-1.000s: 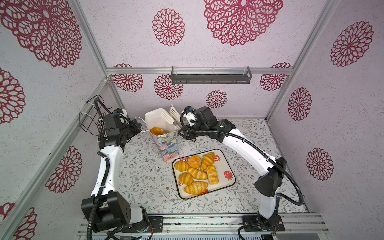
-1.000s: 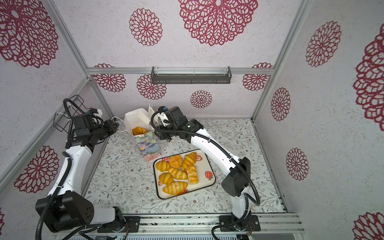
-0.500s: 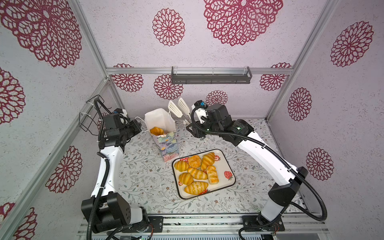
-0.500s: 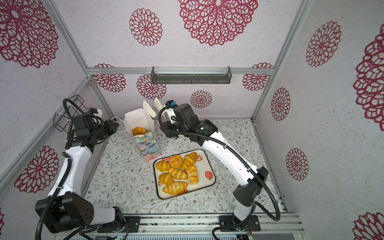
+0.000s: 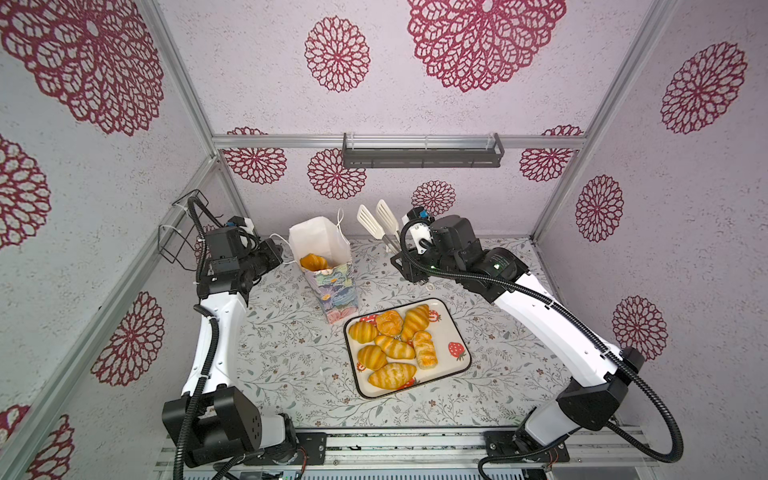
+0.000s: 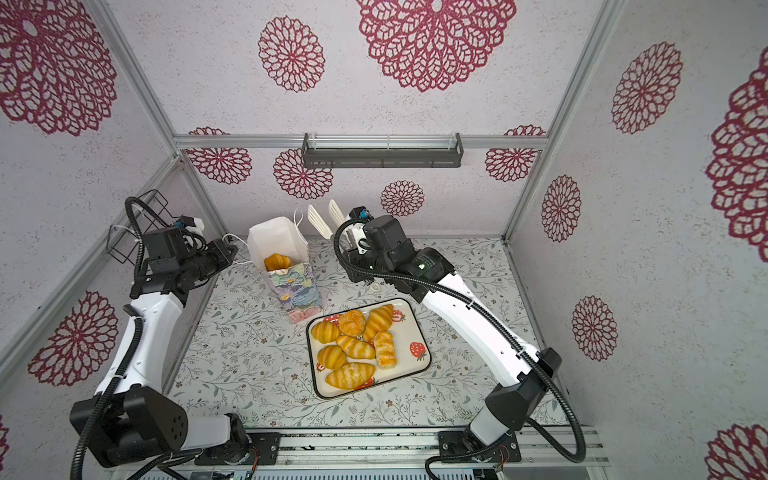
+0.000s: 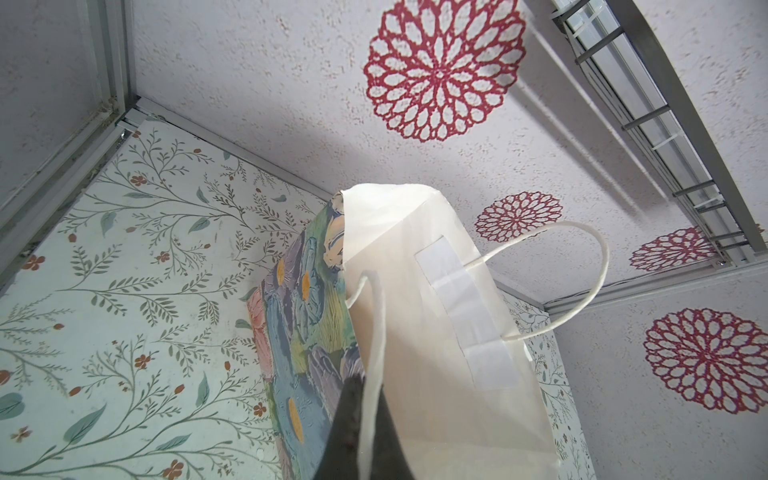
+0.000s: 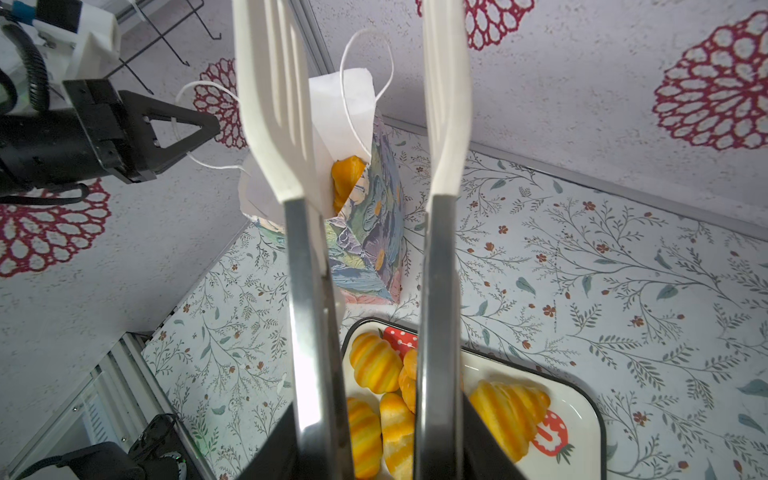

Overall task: Place the fake bread into the paper bag
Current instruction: 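Raise the open tongs out of the bag and move back over the tray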

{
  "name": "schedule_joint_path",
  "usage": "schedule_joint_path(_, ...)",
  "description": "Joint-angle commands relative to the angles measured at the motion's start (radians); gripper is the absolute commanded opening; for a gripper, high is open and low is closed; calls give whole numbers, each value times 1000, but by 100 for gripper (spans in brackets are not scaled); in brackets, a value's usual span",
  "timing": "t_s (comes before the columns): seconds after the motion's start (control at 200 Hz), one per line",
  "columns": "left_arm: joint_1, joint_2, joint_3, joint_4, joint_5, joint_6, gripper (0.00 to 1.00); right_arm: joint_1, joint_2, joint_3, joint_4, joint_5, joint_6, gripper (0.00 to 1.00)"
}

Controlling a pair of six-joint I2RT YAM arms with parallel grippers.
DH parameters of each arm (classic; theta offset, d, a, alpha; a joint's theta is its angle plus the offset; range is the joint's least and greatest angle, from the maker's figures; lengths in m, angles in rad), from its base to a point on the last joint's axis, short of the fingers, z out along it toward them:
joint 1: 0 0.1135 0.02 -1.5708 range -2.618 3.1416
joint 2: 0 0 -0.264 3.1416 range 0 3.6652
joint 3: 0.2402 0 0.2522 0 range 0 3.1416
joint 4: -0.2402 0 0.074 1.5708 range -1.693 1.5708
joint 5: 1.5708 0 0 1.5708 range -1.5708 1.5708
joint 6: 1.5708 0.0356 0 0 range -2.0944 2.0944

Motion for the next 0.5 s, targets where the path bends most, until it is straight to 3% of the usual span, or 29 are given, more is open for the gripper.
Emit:
schedule_joint_path(0.0, -7, -24, -11, 16, 9, 1, 0, -17, -79, -7, 38, 32, 9, 43)
schedule_joint_path(0.495, -10, -54, -29, 53, 31, -2, 0, -114, -230, -272, 47, 18, 69, 43)
